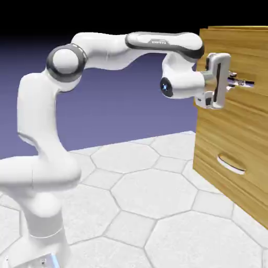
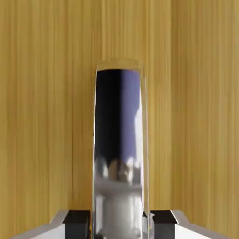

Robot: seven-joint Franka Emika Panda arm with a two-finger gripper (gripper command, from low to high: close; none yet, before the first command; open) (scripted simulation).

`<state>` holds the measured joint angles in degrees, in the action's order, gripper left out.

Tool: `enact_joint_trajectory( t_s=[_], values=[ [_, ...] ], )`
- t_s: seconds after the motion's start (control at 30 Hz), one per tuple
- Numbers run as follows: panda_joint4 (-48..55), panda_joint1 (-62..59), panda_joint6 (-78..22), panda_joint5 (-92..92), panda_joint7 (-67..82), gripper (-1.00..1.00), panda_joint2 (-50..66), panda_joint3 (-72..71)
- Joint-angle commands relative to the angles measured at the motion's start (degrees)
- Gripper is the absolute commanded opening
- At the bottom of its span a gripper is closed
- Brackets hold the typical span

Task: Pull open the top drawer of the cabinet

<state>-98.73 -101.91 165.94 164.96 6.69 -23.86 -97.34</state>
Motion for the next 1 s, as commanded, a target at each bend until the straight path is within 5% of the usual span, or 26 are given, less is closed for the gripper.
enact_joint_trajectory(
  t_s=[0.0, 0.97],
  values=[
    [-1.1, 2.1, -0.1, 0.3, 0.6, -1.0, 0.4, 1.8],
    [-31.1, 62.3, -1.5, 1.0, 4.2, -1.0, -8.9, 56.8]
  ],
)
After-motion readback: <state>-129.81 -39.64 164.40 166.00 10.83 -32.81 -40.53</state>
